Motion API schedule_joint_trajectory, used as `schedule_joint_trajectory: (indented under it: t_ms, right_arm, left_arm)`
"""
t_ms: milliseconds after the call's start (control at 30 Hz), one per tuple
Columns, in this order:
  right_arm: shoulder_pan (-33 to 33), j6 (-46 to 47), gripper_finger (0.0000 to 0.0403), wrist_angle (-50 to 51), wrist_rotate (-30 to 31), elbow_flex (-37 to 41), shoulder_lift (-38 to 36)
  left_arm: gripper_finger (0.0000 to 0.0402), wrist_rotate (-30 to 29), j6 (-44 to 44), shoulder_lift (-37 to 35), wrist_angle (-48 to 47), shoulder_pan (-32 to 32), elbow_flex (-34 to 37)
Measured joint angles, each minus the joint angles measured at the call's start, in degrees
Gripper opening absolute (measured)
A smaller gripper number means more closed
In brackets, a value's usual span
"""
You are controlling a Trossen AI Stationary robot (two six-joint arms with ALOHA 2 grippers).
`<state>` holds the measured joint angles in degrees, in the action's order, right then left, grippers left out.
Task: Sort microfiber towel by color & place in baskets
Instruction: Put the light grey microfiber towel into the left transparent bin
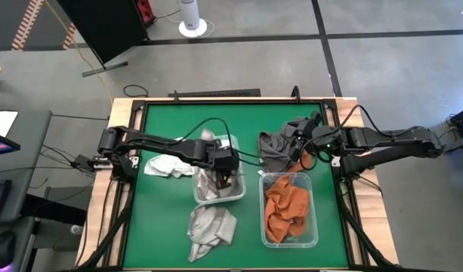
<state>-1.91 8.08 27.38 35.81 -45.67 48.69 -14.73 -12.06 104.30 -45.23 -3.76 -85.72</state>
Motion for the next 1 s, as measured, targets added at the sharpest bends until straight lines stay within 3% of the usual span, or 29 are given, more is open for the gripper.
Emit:
schedule_joint_trajectory:
  t_ms: [200,367,567,700,867,1000]
  right_arm:
    - [0.0,0.46,0.027,0.53,-0.02,0.0,0.0]
    - [0.0,1.36,0.027,1.05,-0.02,0.0,0.0]
    - [-0.42,1.47,0.027,1.03,-0.02,0.0,0.0]
    - [-1.72,1.53,0.027,0.72,-0.02,0.0,0.0]
    - [-2.13,1.13,0.027,-0.13,-0.03,0.0,0.0]
    - [-2.12,1.09,0.027,-0.24,-0.03,0.0,0.0]
  left_arm:
    - [0.018,-0.08,5.03,-0.01,-8.38,-2.28,-8.82]
    - [0.018,-0.5,6.55,-0.18,-7.61,-3.12,-11.2]
    - [0.018,-0.54,7.35,-0.18,0.6,-3.45,-2.59]
    - [0.018,-0.11,2.47,-0.18,1.49,-1.69,2.24]
    - [0.018,6.05,-4.98,-0.18,1.51,0.23,6.02]
    - [0.018,8.88,-4.97,-0.18,0.71,0.62,5.84]
